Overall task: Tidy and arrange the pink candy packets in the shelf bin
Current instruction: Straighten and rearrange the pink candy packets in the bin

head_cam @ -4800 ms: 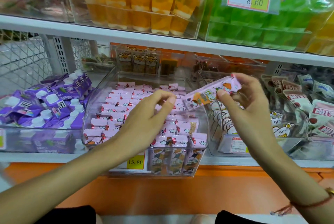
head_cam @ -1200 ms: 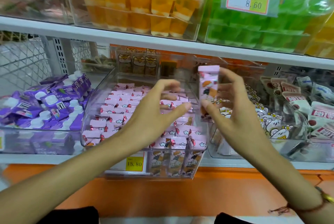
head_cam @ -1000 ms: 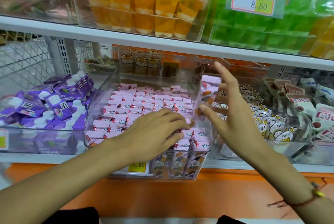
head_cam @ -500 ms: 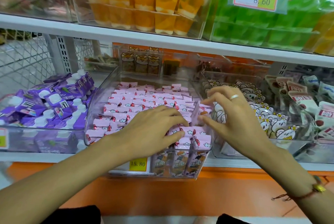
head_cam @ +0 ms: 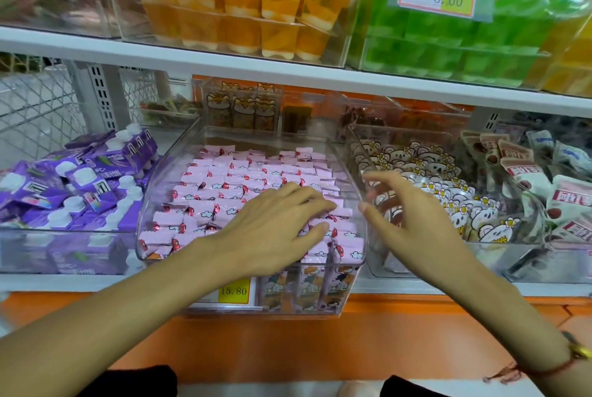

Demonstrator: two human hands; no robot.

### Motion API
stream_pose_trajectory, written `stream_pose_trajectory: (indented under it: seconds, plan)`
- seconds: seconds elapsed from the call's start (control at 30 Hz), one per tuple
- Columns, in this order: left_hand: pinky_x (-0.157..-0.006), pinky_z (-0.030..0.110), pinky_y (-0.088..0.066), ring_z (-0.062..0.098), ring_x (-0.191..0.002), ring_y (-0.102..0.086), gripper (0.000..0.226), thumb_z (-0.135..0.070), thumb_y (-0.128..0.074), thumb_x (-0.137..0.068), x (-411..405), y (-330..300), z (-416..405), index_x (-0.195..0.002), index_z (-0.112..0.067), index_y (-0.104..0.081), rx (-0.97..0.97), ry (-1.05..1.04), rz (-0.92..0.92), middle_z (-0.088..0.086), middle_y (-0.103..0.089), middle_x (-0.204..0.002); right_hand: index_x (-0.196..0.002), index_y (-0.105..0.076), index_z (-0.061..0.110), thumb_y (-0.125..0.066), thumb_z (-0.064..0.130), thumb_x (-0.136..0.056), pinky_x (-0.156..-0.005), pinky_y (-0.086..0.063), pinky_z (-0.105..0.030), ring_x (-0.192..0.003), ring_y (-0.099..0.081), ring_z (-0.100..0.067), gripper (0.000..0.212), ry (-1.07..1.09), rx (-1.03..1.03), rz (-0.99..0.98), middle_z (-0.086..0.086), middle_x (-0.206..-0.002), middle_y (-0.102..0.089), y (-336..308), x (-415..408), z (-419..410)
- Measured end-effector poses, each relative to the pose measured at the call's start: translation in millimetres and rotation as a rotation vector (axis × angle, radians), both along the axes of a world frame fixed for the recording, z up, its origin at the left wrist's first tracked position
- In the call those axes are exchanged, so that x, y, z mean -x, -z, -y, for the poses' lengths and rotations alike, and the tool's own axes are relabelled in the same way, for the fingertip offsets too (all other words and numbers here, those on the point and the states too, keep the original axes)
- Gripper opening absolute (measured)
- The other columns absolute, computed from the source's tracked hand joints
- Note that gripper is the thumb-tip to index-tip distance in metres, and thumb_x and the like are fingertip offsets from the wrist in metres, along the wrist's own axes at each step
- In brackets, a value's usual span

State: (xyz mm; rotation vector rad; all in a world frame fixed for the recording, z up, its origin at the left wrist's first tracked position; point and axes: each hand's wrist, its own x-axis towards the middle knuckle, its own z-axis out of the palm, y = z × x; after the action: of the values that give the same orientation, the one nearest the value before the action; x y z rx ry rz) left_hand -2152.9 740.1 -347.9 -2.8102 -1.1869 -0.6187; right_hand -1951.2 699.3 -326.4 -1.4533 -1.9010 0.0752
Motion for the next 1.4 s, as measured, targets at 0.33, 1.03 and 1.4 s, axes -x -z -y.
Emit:
stream_pose_trajectory:
  seconds: [0.33, 1.03, 1.4]
  plan:
    - [-0.081, 0.028, -0.038, 0.010, -0.102, -0.042, 0.037, -0.043, -0.031, -0.099, -5.6, -10.2, -16.1, -0.113, -0.029, -0.063, 0.105, 0.027, -0.089, -0.013, -0.056, -0.114, -0.108, -0.051, 0.038, -0.058, 0.027, -0.090, -0.057, -0.050, -0.030, -0.061, -0.060, -0.001, 0.022, -0.077, 0.130, -0.166, 0.011, -0.072, -0.063, 11.8, -3.5, -0.4]
    - [-0.078, 0.030, -0.051, 0.012, -0.094, -0.060, 0.015, -0.027, -0.053, -0.095, -37.0, -42.0, -29.1, -0.100, -0.017, -0.063, 0.189, -0.182, 0.737, -0.004, -0.065, -0.100, -0.114, -0.049, 0.039, -0.056, 0.030, -0.091, -0.055, -0.043, -0.020, -0.057, -0.058, -0.001, 0.025, -0.100, 0.184, -0.210, 0.014, -0.066, -0.063, 14.8, -4.2, 0.6]
    - [-0.074, 0.021, -0.058, 0.003, -0.085, -0.069, 0.019, -0.023, -0.052, -0.096, 5.2, -39.1, 22.9, -0.102, -0.009, -0.064, 0.697, -0.220, 1.605, 0.002, -0.072, -0.096, -0.121, -0.048, 0.034, -0.057, 0.047, -0.087, -0.084, -0.036, -0.010, -0.103, -0.047, 0.001, 0.037, -0.080, -0.234, -0.024, 0.018, -0.112, -0.051, -11.2, 30.3, 14.2]
